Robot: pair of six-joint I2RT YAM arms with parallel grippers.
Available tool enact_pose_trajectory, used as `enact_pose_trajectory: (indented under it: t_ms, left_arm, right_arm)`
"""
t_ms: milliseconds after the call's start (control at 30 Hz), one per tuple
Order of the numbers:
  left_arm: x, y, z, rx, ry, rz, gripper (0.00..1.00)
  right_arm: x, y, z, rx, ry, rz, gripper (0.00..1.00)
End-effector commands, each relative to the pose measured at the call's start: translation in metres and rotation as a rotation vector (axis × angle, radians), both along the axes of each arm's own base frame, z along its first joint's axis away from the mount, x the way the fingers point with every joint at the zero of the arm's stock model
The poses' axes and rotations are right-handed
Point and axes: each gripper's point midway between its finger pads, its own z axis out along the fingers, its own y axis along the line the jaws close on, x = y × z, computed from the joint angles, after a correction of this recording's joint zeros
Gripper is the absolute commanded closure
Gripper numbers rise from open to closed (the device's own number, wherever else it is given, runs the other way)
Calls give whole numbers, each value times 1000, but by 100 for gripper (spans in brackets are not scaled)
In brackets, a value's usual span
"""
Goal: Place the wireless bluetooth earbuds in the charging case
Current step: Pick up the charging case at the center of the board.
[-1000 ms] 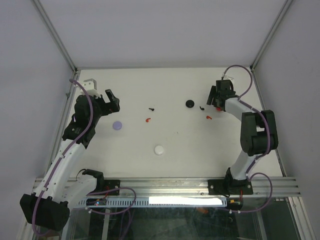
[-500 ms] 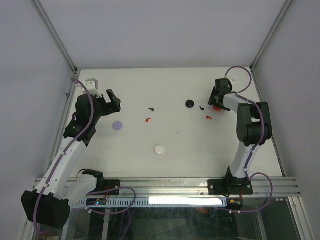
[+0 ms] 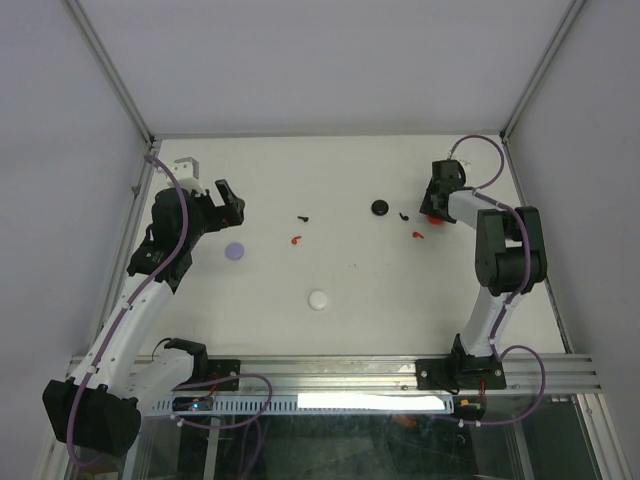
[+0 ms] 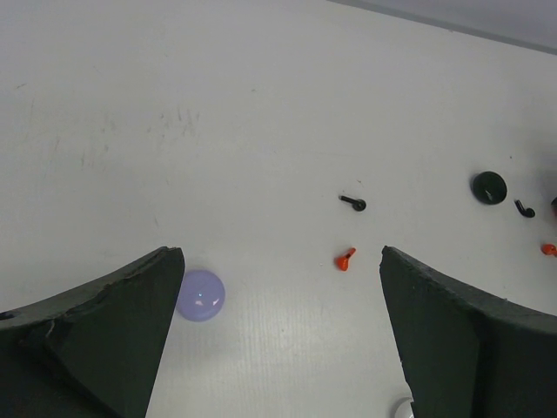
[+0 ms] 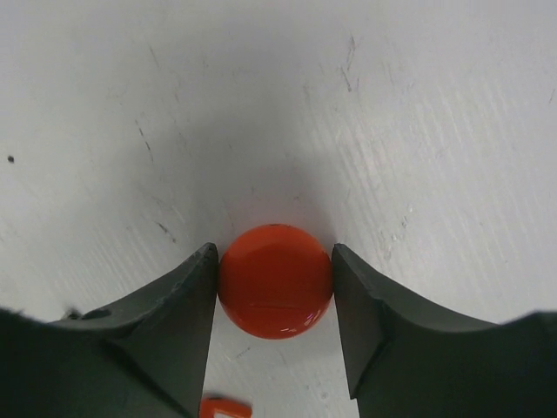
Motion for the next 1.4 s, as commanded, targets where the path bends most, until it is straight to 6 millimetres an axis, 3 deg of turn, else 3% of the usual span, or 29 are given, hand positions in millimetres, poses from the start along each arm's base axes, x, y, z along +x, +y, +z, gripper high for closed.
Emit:
enact_pose_trajectory:
  t_ms: [0,233,500,633,733,900,1100,1367]
  left_arm:
    - [3,-10,13,-31,-49,-56,1]
    - [-1,-35,10,-51,-38,-211,1]
    - [-24,-82,7,-208,45,-464,1]
    - [-40,-102,7,-314,112,-573,1]
    - [-50,-110,6,-365,151,-619,1]
    - [-61,-118,1,-407,195,-657,1]
    - [-76,-137,-7,-466,271,-717,1]
    - [-99,-171,-8,-518,288,-813,5]
  right_arm:
    - [-5,7,28,37,-58,52,50]
    - [-17,40,52,80,-85,204,52]
    - [-42,113,101,82,-176,517,52]
    - [-64,162,128,75,-251,745,52]
    - [-80,189,151,46,-340,881,53]
    - [-115,232,173,-16,-437,1156,54]
    - [-160,272,192,-98,-553,1499,55]
    - [-211,307,203,-161,-687,1855,54]
